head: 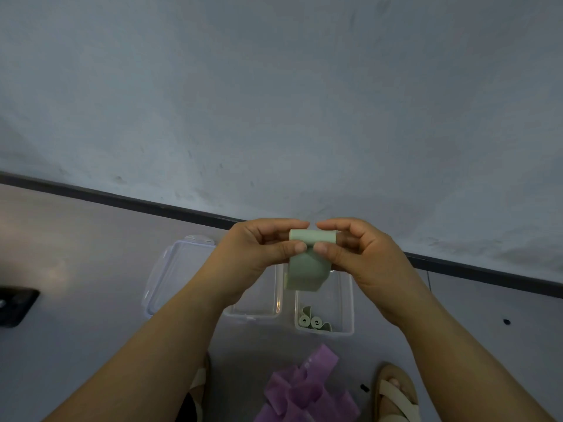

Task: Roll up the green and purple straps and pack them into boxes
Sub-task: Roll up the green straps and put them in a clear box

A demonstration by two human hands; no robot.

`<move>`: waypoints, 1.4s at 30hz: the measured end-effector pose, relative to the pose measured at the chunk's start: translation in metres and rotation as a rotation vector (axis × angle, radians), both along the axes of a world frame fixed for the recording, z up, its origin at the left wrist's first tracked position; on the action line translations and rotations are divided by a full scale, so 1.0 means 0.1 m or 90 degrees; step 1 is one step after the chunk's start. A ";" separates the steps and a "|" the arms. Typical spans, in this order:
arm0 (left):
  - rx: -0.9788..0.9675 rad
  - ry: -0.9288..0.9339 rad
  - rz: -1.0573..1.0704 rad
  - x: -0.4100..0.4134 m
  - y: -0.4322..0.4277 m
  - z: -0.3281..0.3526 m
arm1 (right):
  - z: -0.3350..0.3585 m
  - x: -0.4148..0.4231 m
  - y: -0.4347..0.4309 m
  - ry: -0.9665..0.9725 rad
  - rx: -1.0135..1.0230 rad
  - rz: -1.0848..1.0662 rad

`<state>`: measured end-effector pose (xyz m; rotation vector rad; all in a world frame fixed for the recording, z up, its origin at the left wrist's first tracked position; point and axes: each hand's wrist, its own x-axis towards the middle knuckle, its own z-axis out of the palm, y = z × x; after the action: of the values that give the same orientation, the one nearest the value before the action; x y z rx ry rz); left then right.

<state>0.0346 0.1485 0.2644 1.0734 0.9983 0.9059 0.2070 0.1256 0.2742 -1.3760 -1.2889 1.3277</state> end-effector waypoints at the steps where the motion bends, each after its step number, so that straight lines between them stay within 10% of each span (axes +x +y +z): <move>1: 0.005 -0.001 -0.001 0.00 0.00 0.00 | 0.01 0.00 0.00 0.005 -0.010 0.005; 23: -0.047 0.033 -0.029 0.01 -0.01 -0.06 | -0.06 -0.05 0.00 0.041 0.025 -0.029; 42: -0.267 -0.059 -0.337 -0.14 0.02 -0.05 | 0.15 -0.04 -0.10 -0.220 0.044 0.346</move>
<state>0.0201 0.1506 0.2592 0.8635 0.7290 0.2924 0.2034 0.1153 0.2893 -1.2911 -2.0306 1.4082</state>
